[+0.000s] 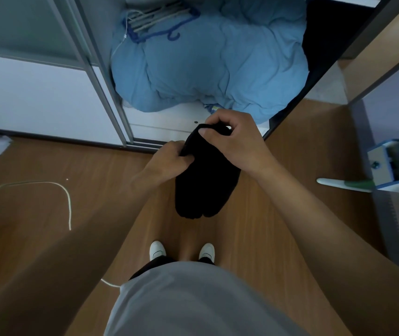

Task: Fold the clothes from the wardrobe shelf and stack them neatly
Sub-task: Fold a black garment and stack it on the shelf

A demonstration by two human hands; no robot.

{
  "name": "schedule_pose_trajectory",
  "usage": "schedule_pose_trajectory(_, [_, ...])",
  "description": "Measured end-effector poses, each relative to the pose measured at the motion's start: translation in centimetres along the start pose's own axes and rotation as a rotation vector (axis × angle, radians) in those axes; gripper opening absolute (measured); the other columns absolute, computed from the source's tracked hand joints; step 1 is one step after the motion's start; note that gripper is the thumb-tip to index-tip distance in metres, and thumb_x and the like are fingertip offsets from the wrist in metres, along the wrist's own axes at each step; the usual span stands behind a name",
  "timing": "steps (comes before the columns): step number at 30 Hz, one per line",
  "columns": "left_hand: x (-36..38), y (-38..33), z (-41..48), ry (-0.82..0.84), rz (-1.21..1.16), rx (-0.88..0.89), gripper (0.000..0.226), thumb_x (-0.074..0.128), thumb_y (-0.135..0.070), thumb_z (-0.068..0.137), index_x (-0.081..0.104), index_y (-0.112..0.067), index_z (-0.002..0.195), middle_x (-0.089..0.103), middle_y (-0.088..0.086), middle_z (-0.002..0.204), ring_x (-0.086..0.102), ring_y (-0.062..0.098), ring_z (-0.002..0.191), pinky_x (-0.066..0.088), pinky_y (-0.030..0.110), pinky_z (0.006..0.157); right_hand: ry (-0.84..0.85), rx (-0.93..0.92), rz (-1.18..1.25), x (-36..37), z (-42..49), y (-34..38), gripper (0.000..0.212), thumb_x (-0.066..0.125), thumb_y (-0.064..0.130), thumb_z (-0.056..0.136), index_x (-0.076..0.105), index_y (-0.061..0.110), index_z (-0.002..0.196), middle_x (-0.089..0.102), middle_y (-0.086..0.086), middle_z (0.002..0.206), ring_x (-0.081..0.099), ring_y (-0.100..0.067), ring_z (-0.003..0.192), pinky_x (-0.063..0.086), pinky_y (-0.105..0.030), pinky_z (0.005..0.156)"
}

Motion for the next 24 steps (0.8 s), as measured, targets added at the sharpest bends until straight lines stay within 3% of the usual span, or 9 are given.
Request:
schedule_pose_trajectory(4, [-0.4, 2.2, 1.1, 0.079, -0.022, 0.002, 0.01, 0.056, -0.023, 0.082, 0.06, -0.029, 0.075, 0.066, -0.014, 0.066, 0.061, -0.001, 0.069, 0.042, 0.007, 0.058, 0.026, -0.015, 0.036, 0.2, -0.3, 0.2, 0.006, 0.071, 0.006, 0.086, 0.07, 0.001, 0.083, 0.069, -0.006, 0.079, 0.061, -0.014, 0.075, 0.045, -0.019, 0.072])
schedule_pose_trajectory(6, [0.1, 3.1, 1.3, 0.139, -0.07, -0.024, 0.013, 0.055, -0.02, 0.087, 0.058, -0.032, 0.084, 0.063, -0.012, 0.081, 0.062, -0.001, 0.079, 0.049, 0.015, 0.078, 0.043, -0.028, 0.064, 0.4, -0.5, 0.3, 0.005, 0.069, 0.002, 0.085, 0.069, -0.002, 0.084, 0.069, -0.013, 0.082, 0.062, -0.017, 0.077, 0.046, -0.021, 0.073])
schedule_pose_trajectory(8, [1.0, 3.3, 1.1, 0.191, -0.185, -0.069, 0.028, 0.045, 0.001, 0.099, 0.053, -0.024, 0.087, 0.062, -0.006, 0.081, 0.063, -0.012, 0.076, 0.051, 0.021, 0.086, 0.064, -0.018, 0.106, 0.5, -0.7, 0.4, 0.003, 0.068, 0.0, 0.085, 0.068, -0.003, 0.086, 0.069, -0.015, 0.085, 0.062, -0.015, 0.078, 0.048, -0.023, 0.075])
schedule_pose_trajectory(10, [1.6, 2.9, 0.9, 0.211, -0.221, -0.046, 0.041, 0.033, 0.014, 0.099, 0.05, -0.021, 0.087, 0.058, -0.002, 0.08, 0.06, -0.02, 0.069, 0.047, 0.005, 0.073, 0.097, 0.003, 0.153, 0.6, -0.8, 0.3, 0.003, 0.067, -0.002, 0.085, 0.067, -0.003, 0.087, 0.07, -0.016, 0.087, 0.063, -0.014, 0.079, 0.05, -0.027, 0.076])
schedule_pose_trajectory(12, [1.7, 2.3, 1.0, 0.213, -0.206, -0.033, 0.044, 0.035, 0.015, 0.099, 0.05, -0.024, 0.082, 0.05, -0.003, 0.082, 0.06, -0.016, 0.069, 0.043, 0.0, 0.068, 0.126, 0.016, 0.179, 0.5, -0.8, 0.3, 0.003, 0.066, -0.004, 0.085, 0.066, -0.004, 0.088, 0.071, -0.017, 0.09, 0.064, -0.014, 0.08, 0.052, -0.028, 0.077])
schedule_pose_trajectory(15, [1.2, 2.2, 1.3, 0.224, -0.094, -0.039, 0.044, 0.044, 0.008, 0.097, 0.05, -0.025, 0.069, 0.052, -0.006, 0.069, 0.057, 0.004, 0.067, 0.042, 0.002, 0.062, 0.117, 0.043, 0.215, 0.2, -0.7, 0.0, 0.004, 0.063, -0.005, 0.084, 0.064, -0.002, 0.085, 0.07, -0.019, 0.092, 0.064, -0.013, 0.081, 0.051, -0.027, 0.077])
schedule_pose_trajectory(18, [-1.0, 2.2, 1.0, 0.142, -0.046, 0.008, 0.044, 0.053, 0.004, 0.083, 0.053, -0.028, 0.053, 0.055, -0.015, 0.05, 0.052, -0.003, 0.048, 0.038, 0.014, 0.052, 0.122, 0.075, 0.187, -0.1, -0.9, -0.7, 0.007, 0.062, -0.003, 0.085, 0.061, 0.003, 0.082, 0.066, -0.018, 0.086, 0.06, -0.013, 0.076, 0.048, -0.027, 0.072])
schedule_pose_trajectory(21, [-3.5, 2.6, 0.6, 0.024, -0.128, 0.039, 0.04, 0.049, 0.019, 0.081, 0.06, -0.012, 0.058, 0.057, -0.006, 0.065, 0.053, 0.001, 0.058, 0.037, 0.017, 0.059, 0.158, 0.095, 0.074, -0.2, -1.7, -2.0, 0.01, 0.061, -0.004, 0.085, 0.06, 0.005, 0.09, 0.061, 0.0, 0.082, 0.054, 0.0, 0.072, 0.043, -0.015, 0.072])
schedule_pose_trajectory(24, [-4.6, 2.0, 0.2, 0.023, -0.116, 0.046, 0.021, 0.049, 0.019, 0.081, 0.062, 0.009, 0.069, 0.053, 0.006, 0.079, 0.054, 0.012, 0.071, 0.038, 0.023, 0.067, 0.197, 0.11, -0.026, -0.5, -2.2, -2.8, 0.031, 0.06, 0.0, 0.088, 0.07, 0.018, 0.111, 0.069, 0.007, 0.101, 0.059, 0.009, 0.081, 0.043, -0.011, 0.079])
Point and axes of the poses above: each hand's wrist, its own z-axis towards the middle knuckle, its own x-axis out of the palm, y = z × x, the point moved 3 cm from there along z, towards the middle knuckle
